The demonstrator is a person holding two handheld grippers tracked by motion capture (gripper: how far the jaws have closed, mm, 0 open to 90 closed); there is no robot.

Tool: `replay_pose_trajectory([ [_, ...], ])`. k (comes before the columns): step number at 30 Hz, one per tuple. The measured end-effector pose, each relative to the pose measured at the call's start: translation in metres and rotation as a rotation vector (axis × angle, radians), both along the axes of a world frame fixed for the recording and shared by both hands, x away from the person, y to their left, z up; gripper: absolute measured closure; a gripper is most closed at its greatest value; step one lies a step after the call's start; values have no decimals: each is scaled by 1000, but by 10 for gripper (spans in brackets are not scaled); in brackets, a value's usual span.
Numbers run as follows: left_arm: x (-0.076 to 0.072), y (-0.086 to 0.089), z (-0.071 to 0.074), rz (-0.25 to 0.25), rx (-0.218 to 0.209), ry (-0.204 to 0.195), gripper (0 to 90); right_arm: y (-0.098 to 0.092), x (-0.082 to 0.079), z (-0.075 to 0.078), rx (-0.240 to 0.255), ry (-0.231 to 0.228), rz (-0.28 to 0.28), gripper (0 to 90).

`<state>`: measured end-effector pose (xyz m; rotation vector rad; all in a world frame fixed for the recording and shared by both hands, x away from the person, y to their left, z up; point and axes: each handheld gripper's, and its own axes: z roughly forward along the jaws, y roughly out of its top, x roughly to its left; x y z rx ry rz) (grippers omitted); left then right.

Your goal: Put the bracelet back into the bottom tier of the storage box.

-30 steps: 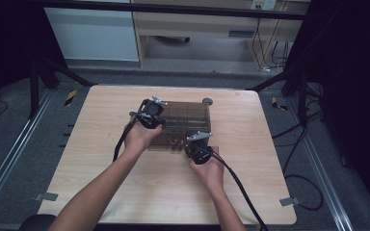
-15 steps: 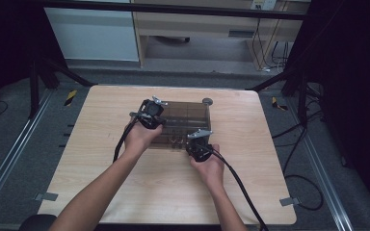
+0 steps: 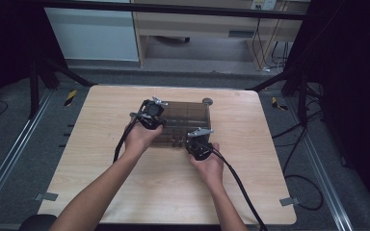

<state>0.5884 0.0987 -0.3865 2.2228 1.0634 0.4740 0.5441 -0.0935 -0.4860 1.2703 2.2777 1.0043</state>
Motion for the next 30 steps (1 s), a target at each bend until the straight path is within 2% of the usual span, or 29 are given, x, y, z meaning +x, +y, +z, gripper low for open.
replay_pose_trajectory([
  [11, -1, 0, 0, 1, -1, -1, 899, 3, 2, 1, -1, -9, 1, 900],
  [18, 0, 0, 0, 0, -8, 3, 899, 4, 3, -3, -21, -2, 4, 900],
  [30, -2, 0, 0, -4, 1, -3, 899, 2, 6, -2, -18, -6, -8, 900],
])
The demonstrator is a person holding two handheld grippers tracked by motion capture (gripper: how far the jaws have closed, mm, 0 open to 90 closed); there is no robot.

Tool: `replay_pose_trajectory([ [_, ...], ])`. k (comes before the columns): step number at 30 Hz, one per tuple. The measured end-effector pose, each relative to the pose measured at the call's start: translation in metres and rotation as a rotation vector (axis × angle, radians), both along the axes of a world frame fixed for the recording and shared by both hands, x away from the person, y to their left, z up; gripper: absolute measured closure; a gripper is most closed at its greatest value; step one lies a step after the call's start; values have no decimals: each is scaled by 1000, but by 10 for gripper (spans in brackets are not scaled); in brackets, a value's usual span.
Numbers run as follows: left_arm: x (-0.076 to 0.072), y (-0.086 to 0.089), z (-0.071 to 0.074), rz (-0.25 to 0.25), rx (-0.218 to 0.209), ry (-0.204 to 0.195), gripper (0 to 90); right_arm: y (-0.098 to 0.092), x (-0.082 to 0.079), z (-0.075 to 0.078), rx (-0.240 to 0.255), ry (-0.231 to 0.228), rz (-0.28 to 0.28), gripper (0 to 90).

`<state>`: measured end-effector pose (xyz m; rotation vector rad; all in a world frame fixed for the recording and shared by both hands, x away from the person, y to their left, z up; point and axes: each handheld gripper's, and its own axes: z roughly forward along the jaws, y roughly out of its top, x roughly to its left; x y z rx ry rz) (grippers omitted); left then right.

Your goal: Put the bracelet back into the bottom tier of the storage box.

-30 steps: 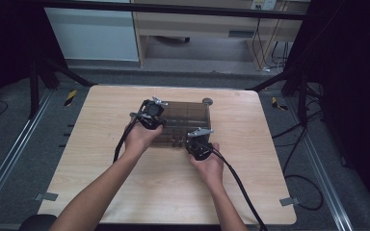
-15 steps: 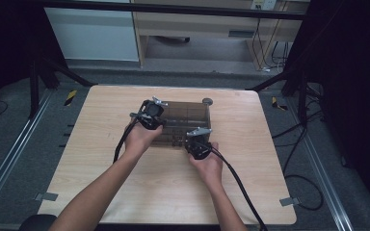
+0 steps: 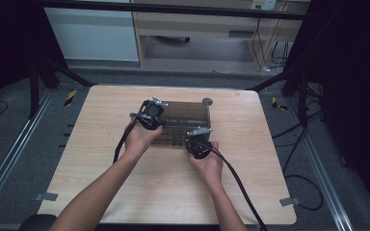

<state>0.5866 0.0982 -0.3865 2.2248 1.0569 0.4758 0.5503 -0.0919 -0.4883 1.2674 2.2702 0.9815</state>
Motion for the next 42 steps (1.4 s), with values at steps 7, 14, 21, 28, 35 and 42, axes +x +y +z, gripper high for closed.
replay_pose_trajectory([
  [7, 0, 1, 0, -7, 2, 5, 899, 1, 3, -1, 5, 0, -6, 900],
  [14, -3, 1, 1, -14, 7, 1, 899, 1, 3, -1, -6, -7, -2, 900],
  [21, -2, 3, 0, -8, -1, 0, 899, 1, 3, -1, -5, -5, -1, 900],
  [28, 3, 5, 0, -4, -11, -3, 899, -1, 2, 0, -8, -6, 2, 900],
  [35, 6, 10, 0, 7, -16, -2, 899, -3, -6, 7, -6, -21, 8, 900],
  [42, 3, 9, 5, -7, -35, -17, 899, -4, -14, 14, 26, -22, 0, 900],
])
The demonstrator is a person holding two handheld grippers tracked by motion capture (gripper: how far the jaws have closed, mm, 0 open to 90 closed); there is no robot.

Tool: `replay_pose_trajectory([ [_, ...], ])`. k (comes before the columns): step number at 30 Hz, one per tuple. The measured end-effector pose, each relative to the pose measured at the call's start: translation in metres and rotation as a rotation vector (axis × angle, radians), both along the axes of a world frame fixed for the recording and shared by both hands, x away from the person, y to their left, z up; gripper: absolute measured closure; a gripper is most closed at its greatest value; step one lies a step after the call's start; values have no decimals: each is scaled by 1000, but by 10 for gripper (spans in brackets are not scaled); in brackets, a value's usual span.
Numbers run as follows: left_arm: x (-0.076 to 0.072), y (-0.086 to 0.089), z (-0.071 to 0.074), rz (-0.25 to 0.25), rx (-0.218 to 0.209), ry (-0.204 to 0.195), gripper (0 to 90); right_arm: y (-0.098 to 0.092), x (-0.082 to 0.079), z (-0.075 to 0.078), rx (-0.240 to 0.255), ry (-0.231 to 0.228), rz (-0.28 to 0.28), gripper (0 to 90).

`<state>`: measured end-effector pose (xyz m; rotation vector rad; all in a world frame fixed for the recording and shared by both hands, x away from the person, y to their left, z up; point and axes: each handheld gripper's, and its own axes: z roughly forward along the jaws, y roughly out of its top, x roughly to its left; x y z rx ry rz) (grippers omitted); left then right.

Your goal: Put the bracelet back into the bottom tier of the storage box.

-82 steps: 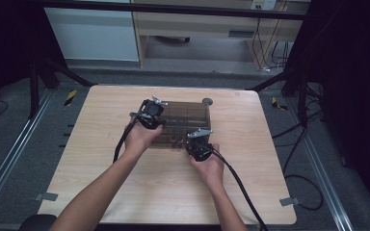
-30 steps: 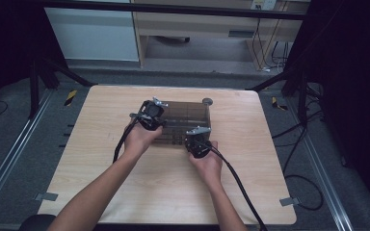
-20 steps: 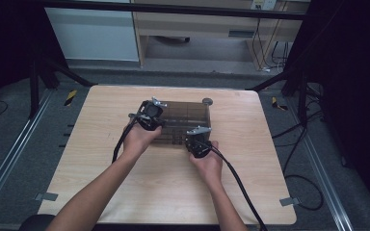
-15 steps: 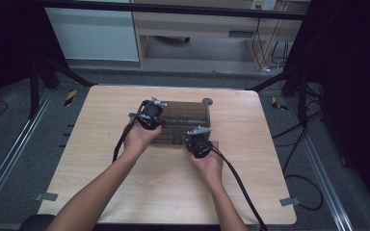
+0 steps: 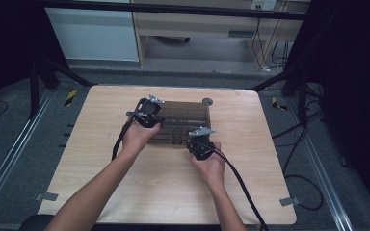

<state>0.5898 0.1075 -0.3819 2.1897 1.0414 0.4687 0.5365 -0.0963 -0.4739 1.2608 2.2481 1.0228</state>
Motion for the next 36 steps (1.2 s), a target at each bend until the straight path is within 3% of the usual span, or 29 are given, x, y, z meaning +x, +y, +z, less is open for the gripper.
replay_pose_trajectory([
  [7, -8, 2, 5, -25, 23, -19, 899, -7, -6, 7, 14, -7, -9, 900],
  [10, -10, 6, 8, -35, 4, -29, 899, -12, -9, 11, 14, -19, -15, 900],
  [18, -17, 19, 11, -48, 5, -42, 899, -23, -14, 25, 33, -42, -36, 900],
  [26, -26, 34, 15, -48, -34, -56, 899, -26, -17, 30, 29, -49, -32, 900],
  [36, -38, 49, 14, -59, -34, -63, 898, -28, -18, 36, 30, -51, -33, 900],
])
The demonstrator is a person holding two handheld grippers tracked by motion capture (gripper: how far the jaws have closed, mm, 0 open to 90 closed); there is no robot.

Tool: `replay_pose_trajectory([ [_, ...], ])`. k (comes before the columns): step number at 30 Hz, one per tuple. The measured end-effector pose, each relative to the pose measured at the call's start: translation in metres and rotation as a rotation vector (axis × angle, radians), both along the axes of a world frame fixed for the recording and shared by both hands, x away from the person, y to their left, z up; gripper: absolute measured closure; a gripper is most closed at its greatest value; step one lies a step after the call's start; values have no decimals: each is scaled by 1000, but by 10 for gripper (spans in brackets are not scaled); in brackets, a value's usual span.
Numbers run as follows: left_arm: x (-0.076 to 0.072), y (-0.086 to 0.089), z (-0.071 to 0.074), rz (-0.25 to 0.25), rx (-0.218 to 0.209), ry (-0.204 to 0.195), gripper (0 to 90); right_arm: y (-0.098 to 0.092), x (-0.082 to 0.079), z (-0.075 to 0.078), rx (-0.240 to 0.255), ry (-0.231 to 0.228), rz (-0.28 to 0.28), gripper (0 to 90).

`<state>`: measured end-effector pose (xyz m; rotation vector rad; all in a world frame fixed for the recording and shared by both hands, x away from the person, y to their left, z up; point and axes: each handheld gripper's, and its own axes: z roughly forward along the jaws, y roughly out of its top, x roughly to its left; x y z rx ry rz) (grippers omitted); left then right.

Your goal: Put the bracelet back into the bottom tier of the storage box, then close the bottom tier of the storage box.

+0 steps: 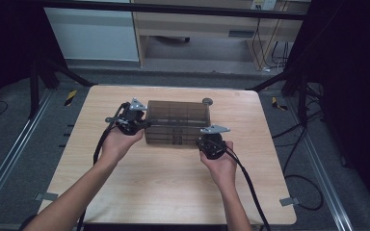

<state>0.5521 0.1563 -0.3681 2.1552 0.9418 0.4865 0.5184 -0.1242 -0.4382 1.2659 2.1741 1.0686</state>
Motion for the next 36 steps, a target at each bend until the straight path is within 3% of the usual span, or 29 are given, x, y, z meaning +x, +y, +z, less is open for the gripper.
replay_pose_trajectory([
  [22, -14, 29, -6, 15, -10, -8, 899, 0, -2, 4, 0, 10, 21, 900],
  [36, -17, 32, -10, 6, -2, -3, 898, 1, -6, 16, -6, 2, 42, 900],
])
